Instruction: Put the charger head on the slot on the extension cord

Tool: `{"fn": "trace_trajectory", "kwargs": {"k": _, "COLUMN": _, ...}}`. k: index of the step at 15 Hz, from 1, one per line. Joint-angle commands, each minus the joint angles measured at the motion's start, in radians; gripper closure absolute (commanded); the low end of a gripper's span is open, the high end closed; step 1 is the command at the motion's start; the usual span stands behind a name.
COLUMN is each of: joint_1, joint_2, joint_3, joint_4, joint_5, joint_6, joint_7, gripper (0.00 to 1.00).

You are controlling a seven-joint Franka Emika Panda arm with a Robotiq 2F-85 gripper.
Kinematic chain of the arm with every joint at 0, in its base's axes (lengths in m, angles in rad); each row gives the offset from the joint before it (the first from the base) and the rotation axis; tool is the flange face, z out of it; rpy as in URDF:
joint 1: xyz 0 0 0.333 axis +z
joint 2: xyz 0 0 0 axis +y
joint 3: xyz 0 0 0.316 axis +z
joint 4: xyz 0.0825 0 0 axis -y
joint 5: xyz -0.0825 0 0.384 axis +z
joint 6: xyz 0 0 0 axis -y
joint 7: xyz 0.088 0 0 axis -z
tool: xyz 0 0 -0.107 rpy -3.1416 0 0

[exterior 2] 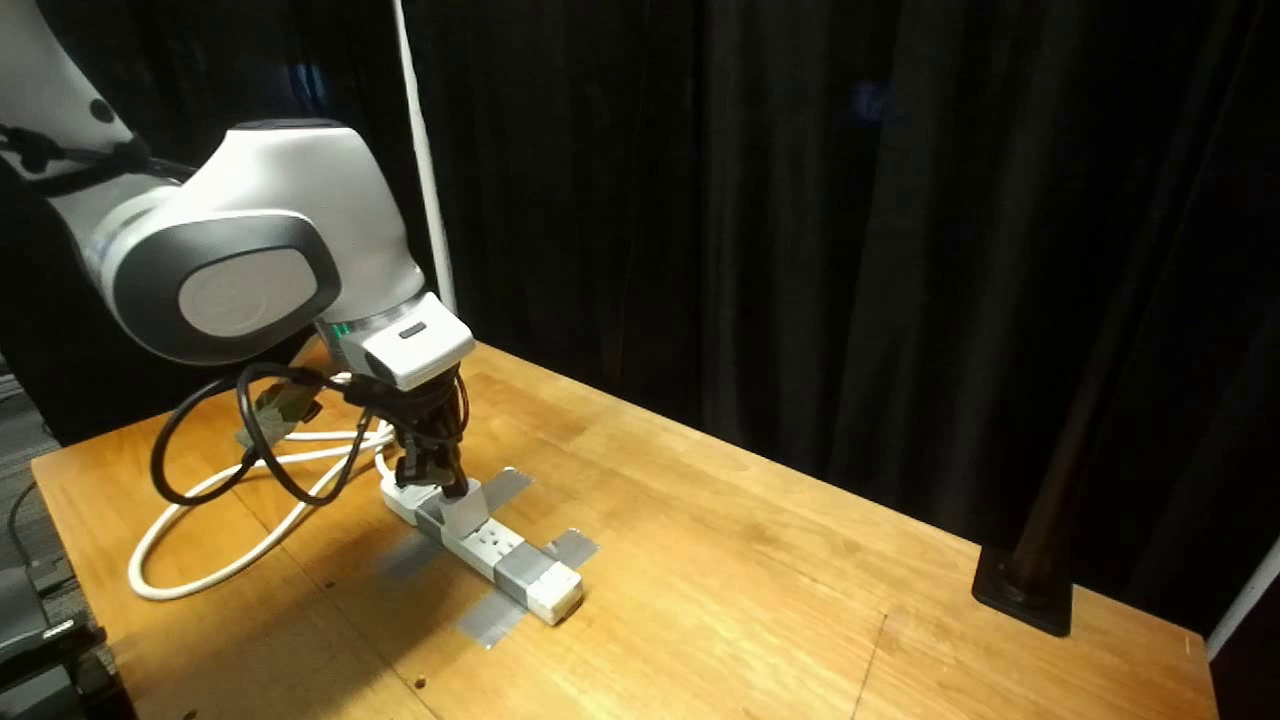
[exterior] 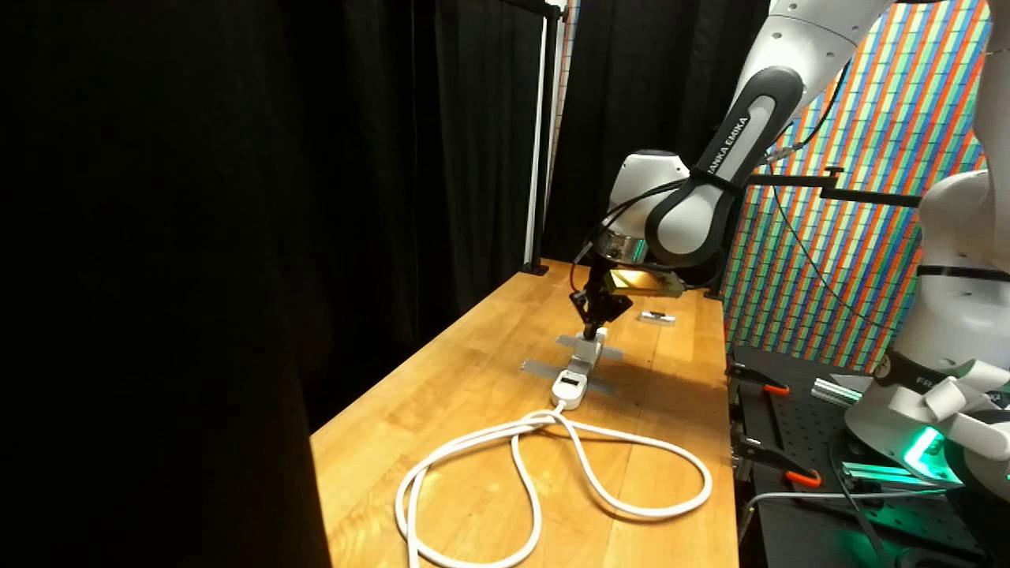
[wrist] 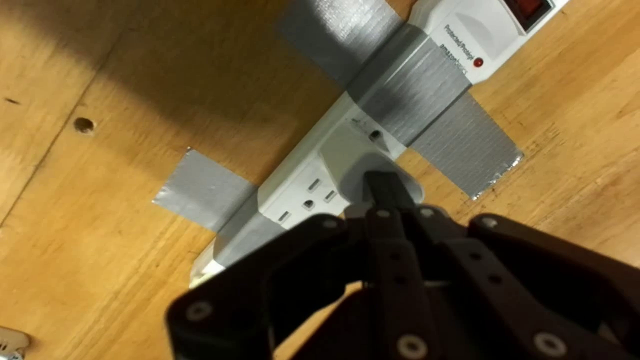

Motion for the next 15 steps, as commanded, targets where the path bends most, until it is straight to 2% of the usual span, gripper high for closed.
{"fn": "trace_trajectory", "kwargs": {"k": 1, "joint_1": -0.034, "joint_2": 0.073, "joint_3": 0.035, "joint_4": 0.023, "joint_5": 0.062, "joint_6": 0.043, "joint_7": -0.053, "gripper": 0.99}}
{"fn": "trace_trajectory", "kwargs": {"k": 2, "joint_1": -0.036, "joint_2": 0.062, "joint_3": 0.034, "joint_4": 0.017, "joint_5": 0.065, "joint_6": 0.047, "joint_7": -0.058, "gripper": 0.98}}
{"fn": "trace_trajectory", "kwargs": {"k": 3, "joint_1": -0.040, "joint_2": 0.045, "joint_3": 0.040, "joint_4": 0.010, "joint_5": 0.075, "joint_6": 0.050, "joint_7": -0.064, "gripper": 0.76}}
{"fn": "trace_trajectory", "kwargs": {"k": 5, "joint_1": -0.033, "joint_2": 0.010, "joint_3": 0.030, "joint_4": -0.006, "joint_5": 0.073, "joint_6": 0.056, "joint_7": -0.065, "gripper": 0.69}}
{"fn": "trace_trajectory", "kwargs": {"k": 12, "joint_1": 0.019, "joint_2": -0.164, "joint_3": -0.032, "joint_4": -0.090, "joint_5": -0.020, "joint_6": 0.028, "joint_7": -0.030, "gripper": 0.16}}
{"fn": "trace_trajectory", "kwargs": {"k": 14, "joint_1": -0.002, "joint_2": -0.242, "joint_3": 0.000, "joint_4": -0.124, "joint_5": 0.006, "joint_6": -0.008, "joint_7": -0.065, "gripper": 0.01}}
{"fn": "trace_trajectory", "kwargs": {"k": 15, "joint_1": -0.008, "joint_2": -0.283, "joint_3": 0.017, "joint_4": -0.142, "joint_5": 0.038, "joint_6": -0.030, "joint_7": -0.092, "gripper": 0.00}}
